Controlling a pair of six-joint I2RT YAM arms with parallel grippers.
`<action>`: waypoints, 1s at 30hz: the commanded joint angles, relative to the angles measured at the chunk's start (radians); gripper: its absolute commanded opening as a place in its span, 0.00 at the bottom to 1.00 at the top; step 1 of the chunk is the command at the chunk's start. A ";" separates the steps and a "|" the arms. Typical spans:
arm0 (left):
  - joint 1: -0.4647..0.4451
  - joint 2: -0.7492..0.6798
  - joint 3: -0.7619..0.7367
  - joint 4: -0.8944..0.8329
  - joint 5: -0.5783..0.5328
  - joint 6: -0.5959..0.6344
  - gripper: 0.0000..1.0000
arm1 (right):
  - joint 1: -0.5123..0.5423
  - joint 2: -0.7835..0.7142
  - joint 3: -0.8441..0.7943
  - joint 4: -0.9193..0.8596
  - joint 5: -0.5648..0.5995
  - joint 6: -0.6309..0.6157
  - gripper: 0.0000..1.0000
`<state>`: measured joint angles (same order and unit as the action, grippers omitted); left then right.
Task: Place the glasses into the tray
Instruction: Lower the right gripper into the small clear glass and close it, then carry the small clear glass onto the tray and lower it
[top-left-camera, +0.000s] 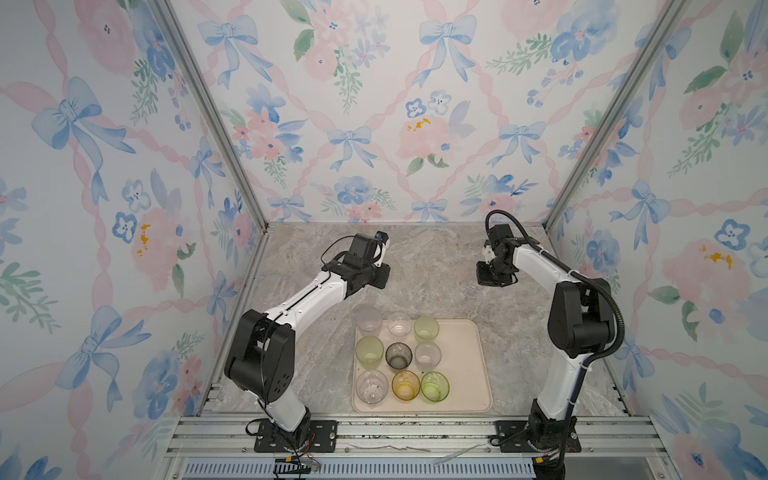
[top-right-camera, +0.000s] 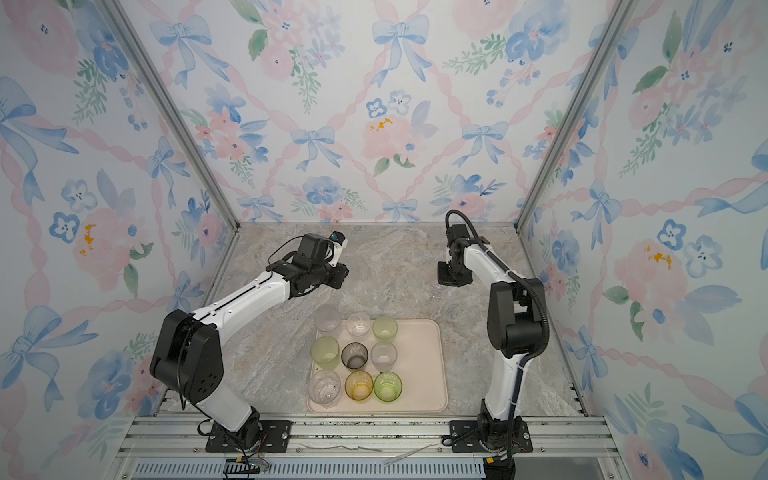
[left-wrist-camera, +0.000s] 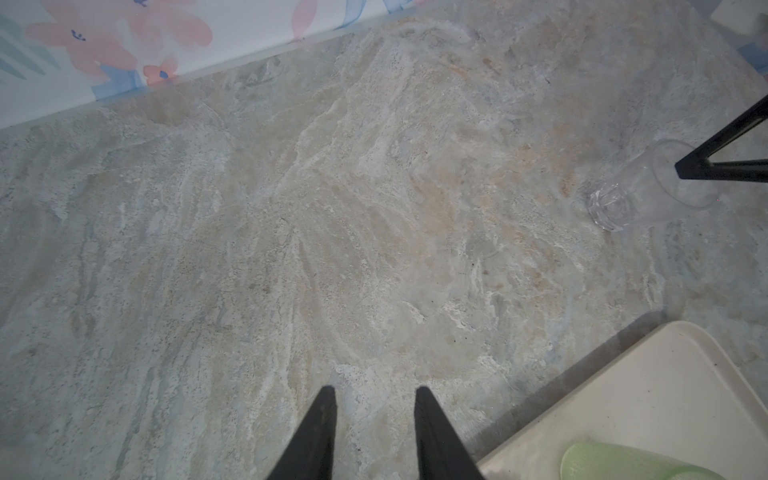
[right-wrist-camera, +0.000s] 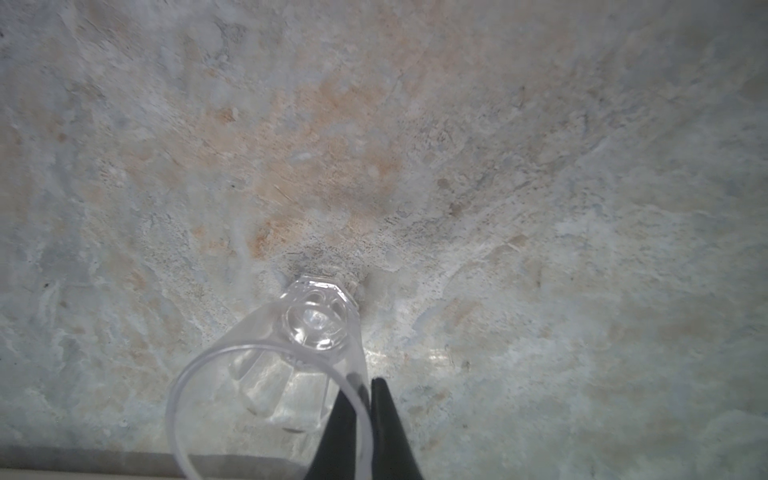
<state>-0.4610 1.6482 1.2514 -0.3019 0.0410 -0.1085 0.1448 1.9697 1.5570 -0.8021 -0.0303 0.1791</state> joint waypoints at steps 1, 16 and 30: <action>0.011 -0.027 -0.017 -0.003 -0.009 0.007 0.35 | 0.003 0.017 0.026 -0.007 -0.002 -0.006 0.06; 0.030 -0.037 -0.033 -0.002 -0.013 0.008 0.35 | 0.077 -0.201 -0.022 -0.079 0.069 -0.036 0.00; 0.045 -0.060 -0.040 0.000 -0.016 0.012 0.35 | 0.340 -0.437 -0.197 -0.284 0.144 0.001 0.00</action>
<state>-0.4240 1.6196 1.2270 -0.3016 0.0338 -0.1085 0.4446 1.5497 1.3941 -1.0084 0.0837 0.1547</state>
